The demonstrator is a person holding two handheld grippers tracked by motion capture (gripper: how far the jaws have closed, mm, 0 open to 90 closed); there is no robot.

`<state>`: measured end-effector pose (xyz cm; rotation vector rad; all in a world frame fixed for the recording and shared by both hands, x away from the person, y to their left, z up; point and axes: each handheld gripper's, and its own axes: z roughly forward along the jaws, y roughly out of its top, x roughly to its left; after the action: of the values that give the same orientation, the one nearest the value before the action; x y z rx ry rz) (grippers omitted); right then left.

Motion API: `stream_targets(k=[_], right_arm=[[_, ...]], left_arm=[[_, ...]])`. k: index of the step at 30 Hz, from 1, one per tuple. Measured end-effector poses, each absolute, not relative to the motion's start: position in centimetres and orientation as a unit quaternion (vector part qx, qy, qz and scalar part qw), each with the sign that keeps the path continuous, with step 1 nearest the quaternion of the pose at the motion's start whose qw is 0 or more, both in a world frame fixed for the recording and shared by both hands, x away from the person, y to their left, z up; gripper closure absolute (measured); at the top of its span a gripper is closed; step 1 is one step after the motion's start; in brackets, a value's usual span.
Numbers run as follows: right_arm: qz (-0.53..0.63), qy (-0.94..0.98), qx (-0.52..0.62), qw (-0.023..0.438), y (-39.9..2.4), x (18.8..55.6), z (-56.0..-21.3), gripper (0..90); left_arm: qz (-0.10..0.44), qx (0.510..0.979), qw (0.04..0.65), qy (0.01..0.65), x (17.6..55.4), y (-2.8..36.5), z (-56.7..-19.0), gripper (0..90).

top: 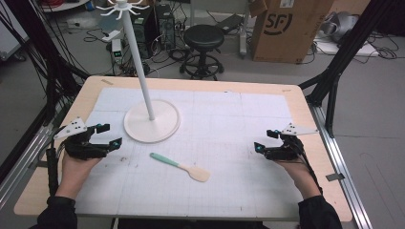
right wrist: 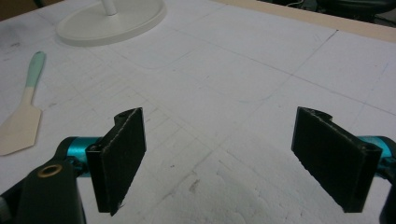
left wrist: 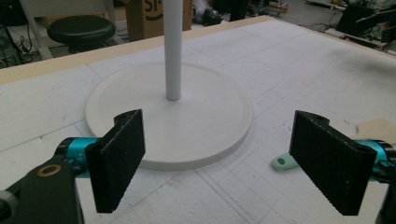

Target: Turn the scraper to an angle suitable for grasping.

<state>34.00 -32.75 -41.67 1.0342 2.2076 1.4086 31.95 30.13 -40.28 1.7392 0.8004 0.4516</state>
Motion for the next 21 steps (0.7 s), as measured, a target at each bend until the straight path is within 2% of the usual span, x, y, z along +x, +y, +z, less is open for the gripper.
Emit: stream_targets(k=[21], right_arm=[[0.494, 0.771, 0.370, 0.159, -33.02, 34.05, -41.83, 17.0]], left_arm=[[0.192, 0.733, 0.556, 0.342, 32.06, 29.95, -40.46, 18.8]])
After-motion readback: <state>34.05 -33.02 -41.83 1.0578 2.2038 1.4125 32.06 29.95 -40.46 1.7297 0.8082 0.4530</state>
